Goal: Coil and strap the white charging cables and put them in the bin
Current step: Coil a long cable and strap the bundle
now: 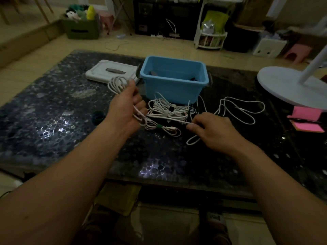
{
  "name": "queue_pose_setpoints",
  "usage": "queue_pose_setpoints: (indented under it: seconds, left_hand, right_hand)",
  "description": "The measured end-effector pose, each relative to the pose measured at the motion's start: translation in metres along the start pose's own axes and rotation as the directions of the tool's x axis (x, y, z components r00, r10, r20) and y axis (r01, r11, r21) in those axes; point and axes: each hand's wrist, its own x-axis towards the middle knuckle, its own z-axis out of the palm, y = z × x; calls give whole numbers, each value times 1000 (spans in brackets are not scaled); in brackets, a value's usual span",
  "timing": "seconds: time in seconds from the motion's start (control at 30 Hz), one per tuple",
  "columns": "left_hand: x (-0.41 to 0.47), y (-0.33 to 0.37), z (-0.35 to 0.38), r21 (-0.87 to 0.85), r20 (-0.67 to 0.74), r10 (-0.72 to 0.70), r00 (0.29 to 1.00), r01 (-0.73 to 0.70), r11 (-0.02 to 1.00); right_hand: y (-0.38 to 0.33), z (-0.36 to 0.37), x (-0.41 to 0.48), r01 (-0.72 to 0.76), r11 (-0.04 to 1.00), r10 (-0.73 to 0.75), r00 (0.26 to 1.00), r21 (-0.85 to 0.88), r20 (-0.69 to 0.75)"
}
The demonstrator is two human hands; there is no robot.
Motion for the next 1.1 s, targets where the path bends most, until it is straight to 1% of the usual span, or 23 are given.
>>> queue_pose_setpoints:
  seconds: [0.1,0.2,0.27,0.3,0.37,0.43,0.5,0.6,0.67,0.7,0.73,0.77,0.8,0.87,0.9,0.93,0.97,1.07,1.1]
  left_hand:
    - [2,-3,-4,122,30,34,999,-37,992]
    - [3,-3,-3,186,15,49,999,-51,981]
    - [1,-5,-3,295,6,76,997,-74,953]
    - [-1,-9,-2,403,10,93,996,-89,911]
    - [-5,-23,0,611,54,112,992,-122,782]
    - [-13,-38,4,739,149,100,984,-178,649]
    - [-17,-50,10,812,224,82,971,-233,536]
    - [-17,-60,14,838,346,55,937,-335,430]
    - [-17,-63,15,829,455,11,890,-428,360]
    - [-19,-64,16,819,497,-16,868,-463,340]
    - [-20,-64,16,817,519,-38,854,-482,317]
    - [-20,-63,15,830,521,-61,852,-488,270]
    - [-21,-64,15,844,519,-74,852,-496,204]
    - [-21,-66,11,840,543,-59,838,-542,21]
    - [-22,-66,10,820,568,-50,822,-570,-46]
    - [-22,-65,10,810,581,-38,813,-582,-78]
    - [-22,-64,12,812,581,-25,813,-581,-56]
    - [-24,-55,17,846,510,1,860,-502,180]
    - [-24,-52,17,851,485,4,875,-473,228]
  right_hand:
    - [4,-2,0,3,994,1,999,-107,34]
    - [8,-2,0,-69,972,88,993,-224,77]
    - [11,-2,-1,-114,962,139,986,-247,87]
    - [12,-2,-1,-115,966,135,988,-231,74]
    - [13,-1,-1,-65,979,73,997,-195,30]
    - [7,0,0,-17,982,21,999,-188,24]
    - [-1,3,0,13,981,-9,1000,-194,22]
    - [-9,5,-2,63,984,-71,996,-166,-47]
    - [-9,3,-3,97,987,-107,992,-130,-72]
    - [-8,1,-3,108,986,-117,990,-124,-72]
    - [-6,0,-2,110,986,-120,990,-122,-73]
    - [-4,-2,-2,111,987,-121,989,-118,-80]
    - [-2,-3,-2,111,987,-121,989,-113,-89]
    - [1,-4,-3,114,986,-127,986,-121,-106]
    - [2,-3,-3,119,984,-133,985,-130,-109]
    - [3,-2,-2,124,984,-139,984,-131,-111]
    - [4,-1,-2,125,984,-138,985,-124,-107]
    - [8,-2,-3,93,989,-106,989,-118,-105]
    - [9,-3,-3,74,990,-87,990,-119,-107]
